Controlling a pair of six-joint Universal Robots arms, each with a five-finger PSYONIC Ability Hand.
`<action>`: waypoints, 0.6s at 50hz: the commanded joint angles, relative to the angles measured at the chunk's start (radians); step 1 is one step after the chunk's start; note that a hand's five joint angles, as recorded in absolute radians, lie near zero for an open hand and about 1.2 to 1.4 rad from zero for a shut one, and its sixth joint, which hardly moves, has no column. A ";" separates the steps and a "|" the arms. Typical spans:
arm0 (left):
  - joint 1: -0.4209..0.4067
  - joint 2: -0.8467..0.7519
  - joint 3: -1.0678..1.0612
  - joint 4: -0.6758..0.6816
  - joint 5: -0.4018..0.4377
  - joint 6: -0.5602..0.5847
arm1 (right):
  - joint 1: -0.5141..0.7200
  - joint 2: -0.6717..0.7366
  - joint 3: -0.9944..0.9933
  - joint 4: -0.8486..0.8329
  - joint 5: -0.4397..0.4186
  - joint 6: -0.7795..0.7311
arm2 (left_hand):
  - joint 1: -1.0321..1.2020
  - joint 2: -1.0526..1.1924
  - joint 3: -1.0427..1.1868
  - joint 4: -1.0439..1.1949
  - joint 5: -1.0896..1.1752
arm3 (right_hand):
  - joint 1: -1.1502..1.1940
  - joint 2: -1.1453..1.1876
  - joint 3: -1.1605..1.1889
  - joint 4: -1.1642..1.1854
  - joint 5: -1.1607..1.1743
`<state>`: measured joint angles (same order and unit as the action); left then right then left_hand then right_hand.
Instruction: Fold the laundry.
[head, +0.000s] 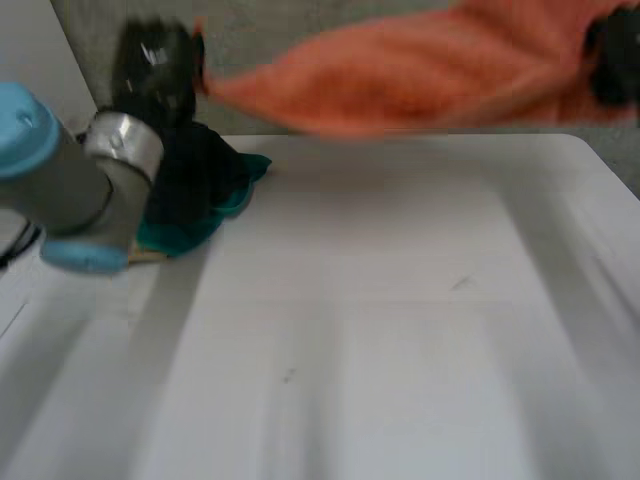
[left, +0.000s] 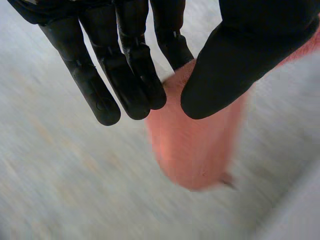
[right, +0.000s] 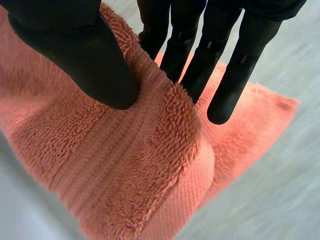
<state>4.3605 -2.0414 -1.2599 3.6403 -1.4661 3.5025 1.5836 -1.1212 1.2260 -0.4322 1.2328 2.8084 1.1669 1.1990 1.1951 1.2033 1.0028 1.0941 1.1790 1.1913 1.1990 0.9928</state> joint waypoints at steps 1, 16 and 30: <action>-0.019 -0.005 -0.231 -0.012 0.003 0.006 | 0.004 0.138 0.021 0.271 -0.027 -0.073 | 0.229 0.197 0.201 0.193 0.219 | 0.302 0.217 0.205 0.197 0.229; -0.027 0.073 -0.467 -0.009 0.006 0.007 | -0.016 0.149 0.122 0.622 -0.016 -0.454 | 0.229 0.197 0.201 0.193 0.219 | 0.121 0.037 0.024 0.017 0.048; -0.032 0.119 -0.487 -0.014 0.004 0.006 | -0.013 0.087 0.104 0.667 -0.016 -0.457 | 0.229 0.197 0.201 0.193 0.219 | -0.064 -0.149 -0.161 -0.169 -0.137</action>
<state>4.3313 -1.9341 -1.7402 3.6282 -1.4609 3.5082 1.5681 -1.0065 1.3322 0.2273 1.2168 2.3471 1.1669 1.1991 1.1952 1.2033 1.0028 0.8863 0.8915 0.8900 0.8922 0.7042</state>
